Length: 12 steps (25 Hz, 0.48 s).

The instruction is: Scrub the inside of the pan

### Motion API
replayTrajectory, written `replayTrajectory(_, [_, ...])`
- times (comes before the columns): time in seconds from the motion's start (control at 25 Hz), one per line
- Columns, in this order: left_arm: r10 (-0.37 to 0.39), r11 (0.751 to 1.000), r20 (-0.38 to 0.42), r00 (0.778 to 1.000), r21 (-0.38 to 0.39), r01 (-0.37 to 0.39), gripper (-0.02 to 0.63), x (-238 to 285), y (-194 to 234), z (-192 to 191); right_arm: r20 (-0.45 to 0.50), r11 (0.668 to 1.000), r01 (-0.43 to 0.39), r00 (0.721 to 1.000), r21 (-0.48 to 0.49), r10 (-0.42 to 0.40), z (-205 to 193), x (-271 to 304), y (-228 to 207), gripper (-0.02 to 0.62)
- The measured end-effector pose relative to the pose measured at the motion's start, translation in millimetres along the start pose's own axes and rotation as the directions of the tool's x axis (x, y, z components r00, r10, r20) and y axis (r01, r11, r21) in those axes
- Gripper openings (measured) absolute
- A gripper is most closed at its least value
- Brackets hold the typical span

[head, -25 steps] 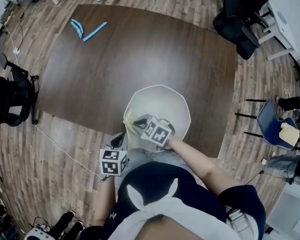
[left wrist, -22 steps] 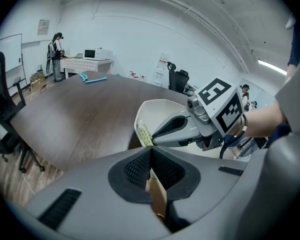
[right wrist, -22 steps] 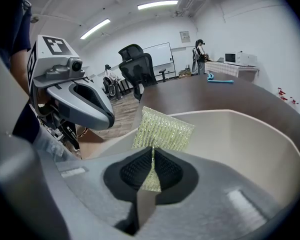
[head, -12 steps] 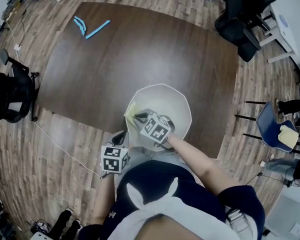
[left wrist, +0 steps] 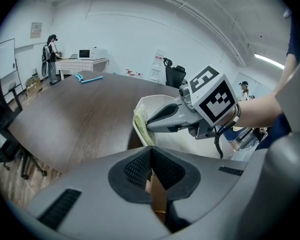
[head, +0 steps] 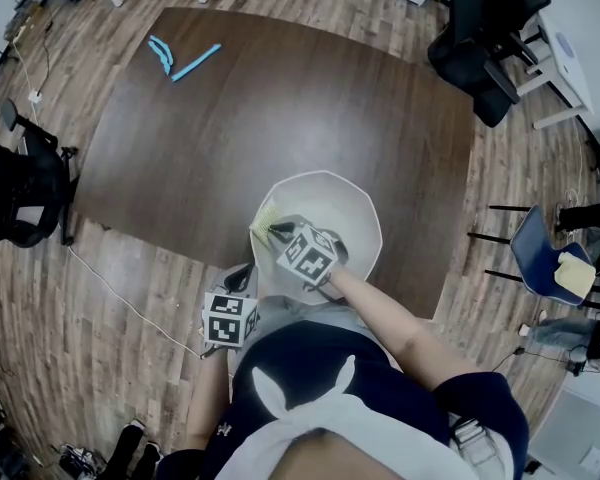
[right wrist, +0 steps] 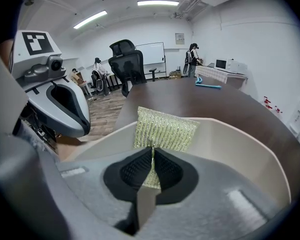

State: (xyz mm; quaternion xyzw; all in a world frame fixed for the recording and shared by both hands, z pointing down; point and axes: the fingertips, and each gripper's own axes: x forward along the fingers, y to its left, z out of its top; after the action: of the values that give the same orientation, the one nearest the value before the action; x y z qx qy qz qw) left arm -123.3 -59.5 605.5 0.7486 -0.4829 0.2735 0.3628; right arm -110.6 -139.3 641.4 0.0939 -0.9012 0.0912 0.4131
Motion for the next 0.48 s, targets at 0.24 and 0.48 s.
replayTrajectory(0.24, [-0.006,1.000,-0.019,1.000,0.012,0.006,0.003,2,-2,-1,-0.002,0.999,0.023,1.000,0.025,-0.023,0,0,-12,0.015])
replayTrajectory(0.48, [-0.007,1.000,-0.029,1.000,0.021,0.008,0.003,4,-1,-3,0.010,0.996,0.045,0.999,0.082,-0.046,3,0,-23,0.015])
